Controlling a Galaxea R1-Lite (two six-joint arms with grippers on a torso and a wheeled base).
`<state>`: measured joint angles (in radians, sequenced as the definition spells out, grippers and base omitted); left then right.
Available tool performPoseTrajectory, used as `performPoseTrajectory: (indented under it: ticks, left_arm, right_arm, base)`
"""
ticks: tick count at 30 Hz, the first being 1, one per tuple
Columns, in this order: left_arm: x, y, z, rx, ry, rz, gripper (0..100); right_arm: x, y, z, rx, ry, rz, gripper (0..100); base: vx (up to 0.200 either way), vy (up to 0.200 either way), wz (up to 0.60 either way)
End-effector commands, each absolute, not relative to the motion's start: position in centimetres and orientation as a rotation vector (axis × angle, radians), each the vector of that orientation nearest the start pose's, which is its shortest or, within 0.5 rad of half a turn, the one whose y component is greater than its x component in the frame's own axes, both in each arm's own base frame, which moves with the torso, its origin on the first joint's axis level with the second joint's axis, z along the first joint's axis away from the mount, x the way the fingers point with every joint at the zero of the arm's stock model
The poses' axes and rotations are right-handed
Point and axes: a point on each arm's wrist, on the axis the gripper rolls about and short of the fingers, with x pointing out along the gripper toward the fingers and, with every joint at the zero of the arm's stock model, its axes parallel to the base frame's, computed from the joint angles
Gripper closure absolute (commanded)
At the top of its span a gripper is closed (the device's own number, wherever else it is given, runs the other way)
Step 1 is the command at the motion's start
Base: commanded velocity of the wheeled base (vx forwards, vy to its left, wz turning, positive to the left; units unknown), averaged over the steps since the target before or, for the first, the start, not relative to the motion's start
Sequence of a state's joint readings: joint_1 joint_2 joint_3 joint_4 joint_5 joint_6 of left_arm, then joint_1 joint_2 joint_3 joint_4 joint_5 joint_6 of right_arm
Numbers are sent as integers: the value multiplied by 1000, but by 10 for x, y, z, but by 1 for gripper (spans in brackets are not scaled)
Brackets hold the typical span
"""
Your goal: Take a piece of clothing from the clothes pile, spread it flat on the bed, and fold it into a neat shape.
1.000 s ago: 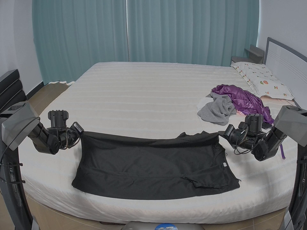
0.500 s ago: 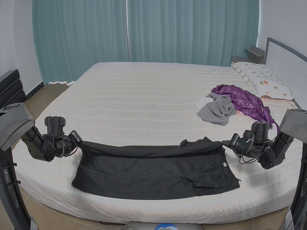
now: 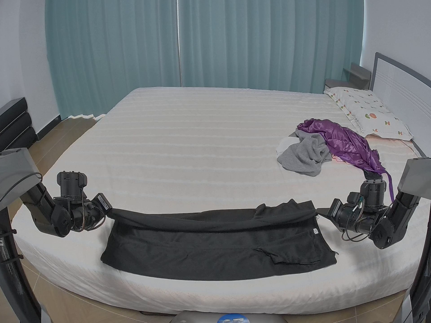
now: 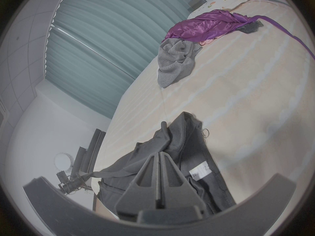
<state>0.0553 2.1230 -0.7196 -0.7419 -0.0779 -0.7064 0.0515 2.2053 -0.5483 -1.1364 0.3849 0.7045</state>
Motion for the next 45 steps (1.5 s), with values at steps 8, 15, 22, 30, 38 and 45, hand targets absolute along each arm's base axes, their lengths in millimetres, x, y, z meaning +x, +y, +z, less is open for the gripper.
performPoseTrajectory:
  ticks: [8, 15, 22, 30, 38, 45]
  left_arm:
    - [322, 16, 23, -728, 712, 224, 100]
    - [314, 15, 14, -731, 760, 224, 100]
    - [313, 13, 4, -731, 787, 228, 0]
    - [319, 13, 13, -742, 715, 204, 0]
    - [355, 13, 8, -739, 667, 180, 0]
    - [372, 7, -9, -715, 716, 171, 0]
  right_arm:
    - [300, 23, -2, 698, 689, 226, 100]
    - [291, 22, -20, 650, 754, 217, 100]
    - [289, 22, -28, 635, 781, 214, 0]
    - [305, 22, -9, 656, 658, 248, 0]
    - [342, 26, -14, 773, 614, 238, 0]
    - [355, 13, -26, 878, 623, 213, 0]
  base:
    - [0, 0, 0]
    - [0, 0, 0]
    - [0, 0, 0]
    - [0, 0, 0]
    - [0, 0, 0]
    - [0, 0, 0]
